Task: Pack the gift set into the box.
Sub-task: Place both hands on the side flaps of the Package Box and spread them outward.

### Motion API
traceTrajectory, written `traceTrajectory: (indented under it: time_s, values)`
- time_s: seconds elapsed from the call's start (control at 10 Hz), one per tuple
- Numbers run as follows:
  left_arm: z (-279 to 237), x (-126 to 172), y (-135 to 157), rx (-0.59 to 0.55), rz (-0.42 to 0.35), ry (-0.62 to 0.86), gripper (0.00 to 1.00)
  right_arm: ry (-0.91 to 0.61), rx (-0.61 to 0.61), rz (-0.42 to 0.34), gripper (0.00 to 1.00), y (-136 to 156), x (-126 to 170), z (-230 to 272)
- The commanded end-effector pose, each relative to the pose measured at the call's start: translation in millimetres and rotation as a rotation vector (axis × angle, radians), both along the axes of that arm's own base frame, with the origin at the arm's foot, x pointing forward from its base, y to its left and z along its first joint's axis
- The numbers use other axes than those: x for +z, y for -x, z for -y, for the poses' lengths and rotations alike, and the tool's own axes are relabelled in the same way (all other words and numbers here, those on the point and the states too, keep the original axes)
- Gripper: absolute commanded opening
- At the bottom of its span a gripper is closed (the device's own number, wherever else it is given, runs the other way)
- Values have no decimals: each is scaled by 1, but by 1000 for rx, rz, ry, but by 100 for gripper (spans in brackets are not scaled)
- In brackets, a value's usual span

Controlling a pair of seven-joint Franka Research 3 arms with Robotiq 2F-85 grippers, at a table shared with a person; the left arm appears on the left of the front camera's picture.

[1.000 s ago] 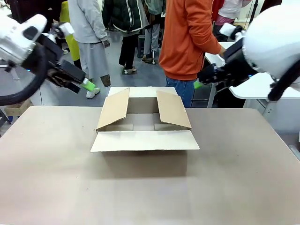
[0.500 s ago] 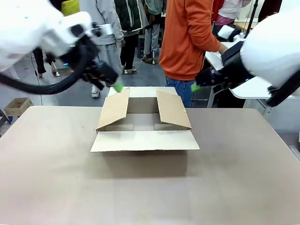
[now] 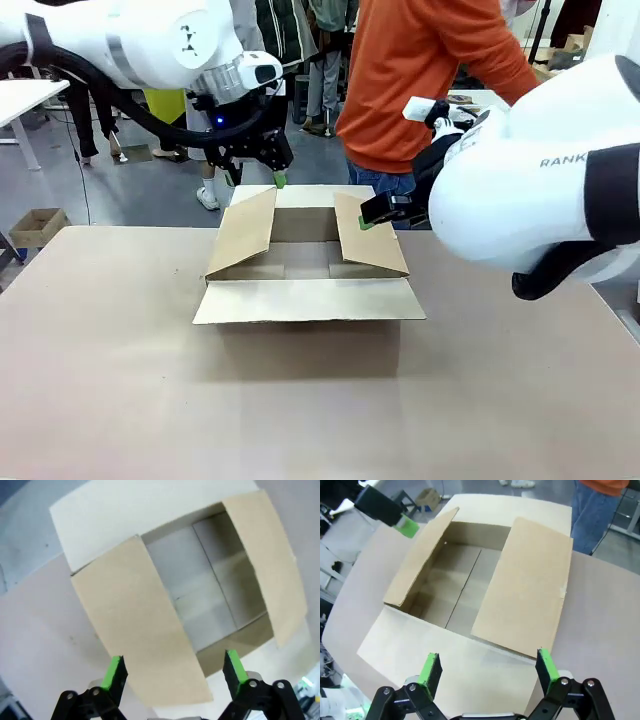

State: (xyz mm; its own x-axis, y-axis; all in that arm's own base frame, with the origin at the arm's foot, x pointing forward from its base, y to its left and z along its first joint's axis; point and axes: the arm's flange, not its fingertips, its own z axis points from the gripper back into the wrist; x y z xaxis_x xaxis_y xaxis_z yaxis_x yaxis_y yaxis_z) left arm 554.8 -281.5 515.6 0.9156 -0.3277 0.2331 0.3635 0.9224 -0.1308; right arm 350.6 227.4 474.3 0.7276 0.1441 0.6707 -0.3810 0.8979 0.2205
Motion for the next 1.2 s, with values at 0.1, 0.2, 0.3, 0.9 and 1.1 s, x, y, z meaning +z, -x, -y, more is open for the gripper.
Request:
traceTrajectory:
  time_s: [0.1,0.2,0.3,0.9,1.1]
  values:
    - [19,-13,-6,86,-29,-52,100,0,0,0,100,0,0,0]
    - [21,-23,-9,112,-43,-77,100,0,0,0,100,0,0,0]
    - [24,-33,-13,137,-57,-96,100,0,0,0,100,0,0,0]
    - [30,-75,-15,333,-80,-226,100,0,0,0,100,0,0,0]
    - [30,-82,-15,388,-55,-301,100,0,0,0,100,0,0,0]
